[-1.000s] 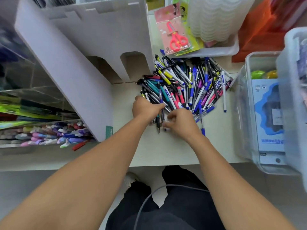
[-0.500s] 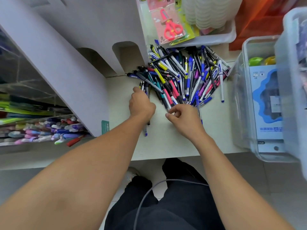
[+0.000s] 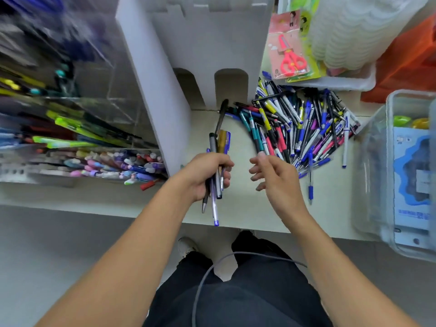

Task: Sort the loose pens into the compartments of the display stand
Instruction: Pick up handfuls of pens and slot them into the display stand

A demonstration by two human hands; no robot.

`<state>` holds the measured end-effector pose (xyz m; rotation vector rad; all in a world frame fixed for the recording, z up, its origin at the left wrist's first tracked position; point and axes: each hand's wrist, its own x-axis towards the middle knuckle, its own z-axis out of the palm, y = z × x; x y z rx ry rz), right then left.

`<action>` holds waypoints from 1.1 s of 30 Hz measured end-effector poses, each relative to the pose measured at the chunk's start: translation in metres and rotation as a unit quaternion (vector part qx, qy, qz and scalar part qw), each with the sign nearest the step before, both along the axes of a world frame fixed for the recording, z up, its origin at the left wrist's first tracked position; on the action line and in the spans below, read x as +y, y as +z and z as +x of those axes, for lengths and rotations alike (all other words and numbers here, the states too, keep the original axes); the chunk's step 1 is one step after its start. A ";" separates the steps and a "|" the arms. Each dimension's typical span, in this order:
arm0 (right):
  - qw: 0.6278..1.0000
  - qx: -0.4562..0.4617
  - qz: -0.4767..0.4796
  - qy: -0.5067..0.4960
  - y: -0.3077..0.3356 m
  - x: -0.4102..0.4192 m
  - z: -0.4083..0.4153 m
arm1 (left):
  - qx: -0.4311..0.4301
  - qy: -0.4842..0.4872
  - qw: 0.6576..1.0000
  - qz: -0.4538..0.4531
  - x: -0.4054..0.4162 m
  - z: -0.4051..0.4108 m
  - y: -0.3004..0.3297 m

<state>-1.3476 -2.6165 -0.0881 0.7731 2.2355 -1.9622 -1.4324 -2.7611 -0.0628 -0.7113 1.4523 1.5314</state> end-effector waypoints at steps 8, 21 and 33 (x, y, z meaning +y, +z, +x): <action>0.940 0.328 -0.002 -0.094 0.093 -0.085 0.032 | 0.043 0.212 0.971 0.104 -0.018 0.014 0.086; 0.927 0.368 0.054 0.035 0.140 -0.153 -0.030 | 0.193 0.227 0.942 0.154 -0.127 0.033 0.129; 0.966 0.084 -0.076 0.233 0.139 -0.173 -0.069 | 0.203 0.053 0.961 0.182 -0.194 0.049 0.112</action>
